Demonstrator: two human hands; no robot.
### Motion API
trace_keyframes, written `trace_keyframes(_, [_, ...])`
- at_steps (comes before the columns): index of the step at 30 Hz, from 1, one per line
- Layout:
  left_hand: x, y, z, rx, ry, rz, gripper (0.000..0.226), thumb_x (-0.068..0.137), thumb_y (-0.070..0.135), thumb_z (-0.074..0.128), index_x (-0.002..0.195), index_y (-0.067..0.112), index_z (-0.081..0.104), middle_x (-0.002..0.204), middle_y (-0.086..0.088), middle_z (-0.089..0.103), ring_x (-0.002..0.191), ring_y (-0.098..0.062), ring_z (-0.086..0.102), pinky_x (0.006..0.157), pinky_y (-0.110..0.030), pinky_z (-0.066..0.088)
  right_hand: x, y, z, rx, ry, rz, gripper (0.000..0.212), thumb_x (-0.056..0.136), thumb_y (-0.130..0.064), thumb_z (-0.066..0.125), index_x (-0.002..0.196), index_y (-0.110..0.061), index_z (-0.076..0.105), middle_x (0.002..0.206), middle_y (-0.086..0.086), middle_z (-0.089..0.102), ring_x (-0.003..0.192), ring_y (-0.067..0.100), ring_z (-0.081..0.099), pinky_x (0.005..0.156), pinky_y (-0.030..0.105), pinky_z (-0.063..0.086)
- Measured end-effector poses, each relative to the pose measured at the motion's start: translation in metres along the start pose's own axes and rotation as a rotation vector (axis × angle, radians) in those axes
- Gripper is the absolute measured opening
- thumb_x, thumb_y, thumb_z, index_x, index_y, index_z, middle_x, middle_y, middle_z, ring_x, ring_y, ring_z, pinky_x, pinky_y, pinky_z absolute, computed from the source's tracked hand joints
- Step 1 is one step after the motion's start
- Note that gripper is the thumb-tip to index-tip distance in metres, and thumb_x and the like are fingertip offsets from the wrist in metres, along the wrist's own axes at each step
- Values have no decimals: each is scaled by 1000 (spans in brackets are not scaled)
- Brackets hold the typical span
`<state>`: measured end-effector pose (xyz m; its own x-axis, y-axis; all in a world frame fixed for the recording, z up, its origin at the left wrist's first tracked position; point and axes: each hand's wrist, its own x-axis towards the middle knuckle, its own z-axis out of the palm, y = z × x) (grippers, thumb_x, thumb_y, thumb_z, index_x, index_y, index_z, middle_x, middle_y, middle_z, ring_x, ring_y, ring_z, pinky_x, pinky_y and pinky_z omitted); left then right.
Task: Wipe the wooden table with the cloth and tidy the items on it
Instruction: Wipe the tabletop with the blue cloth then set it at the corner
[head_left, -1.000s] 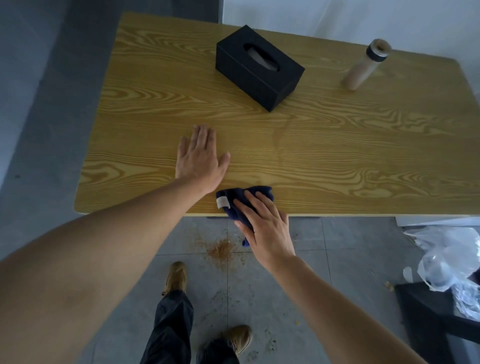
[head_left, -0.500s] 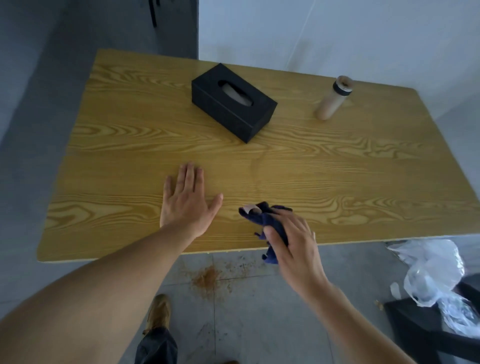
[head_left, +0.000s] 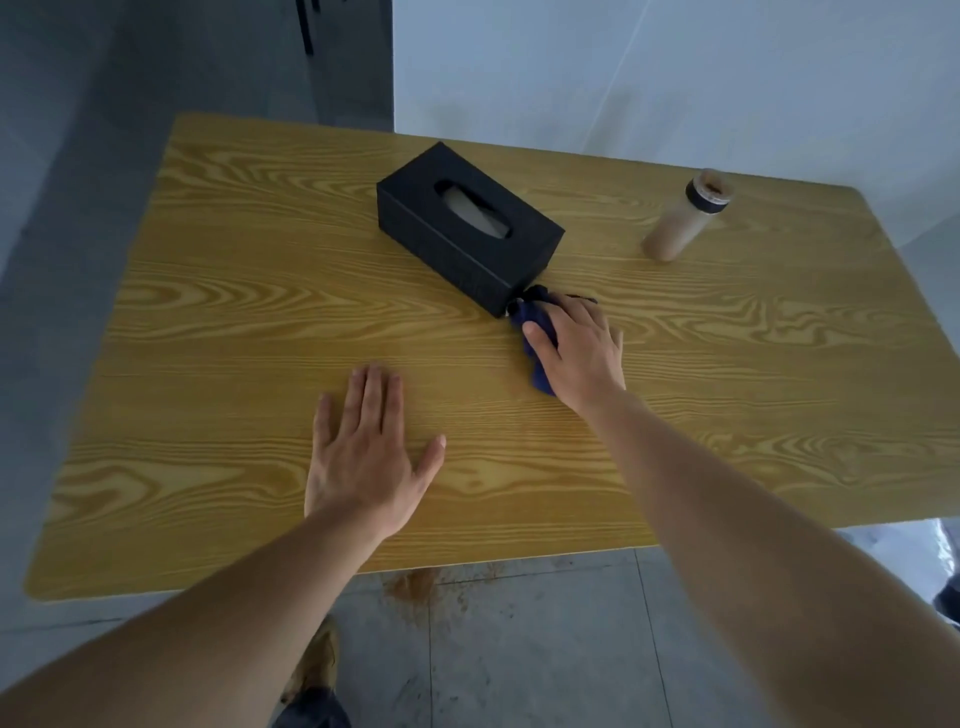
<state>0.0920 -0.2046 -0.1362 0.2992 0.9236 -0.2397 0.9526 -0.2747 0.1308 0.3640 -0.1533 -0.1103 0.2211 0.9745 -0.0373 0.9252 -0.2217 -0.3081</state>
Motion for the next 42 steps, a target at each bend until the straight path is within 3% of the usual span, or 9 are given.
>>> trace_keyframes(6, [0,0,-1,1,10,-2,97,93,78,-8,165,13,-13,174,-8,-19,161,-23,-17,130,-51,-5,-5,-4,12,-97,-93,37,61,104,-68,14,163,-50,13,174,-14,11,160,19,4,122,49,12])
trace_keyframes(11, [0,0,-1,4,12,-8,97,93,78,-6,166,13,-11,175,-8,-17,161,-23,-16,130,-51,-4,-21,-8,17,-144,-108,18,64,102,-70,10,163,-50,4,176,-11,4,162,22,-3,127,49,6])
trace_keyframes(30, [-2,1,1,19,66,-17,92,98,75,8,167,15,-4,177,-7,-10,162,-23,-12,130,-53,-1,-158,-11,26,-119,-170,-180,59,105,-66,16,162,-51,17,175,-13,8,161,15,-3,127,41,7])
trace_keyframes(38, [-3,2,-1,33,62,-20,94,97,77,4,167,14,-5,177,-8,-9,163,-24,-9,130,-53,0,-214,1,40,34,-52,-212,50,107,-54,37,153,-37,49,166,-13,38,154,13,24,111,35,29])
trace_keyframes(42, [-5,6,-6,21,35,-31,91,99,73,7,167,13,-5,176,-10,-11,162,-26,-10,130,-53,-2,-242,9,38,116,-38,-258,51,107,-57,34,145,-33,59,158,-11,49,148,16,37,107,35,32])
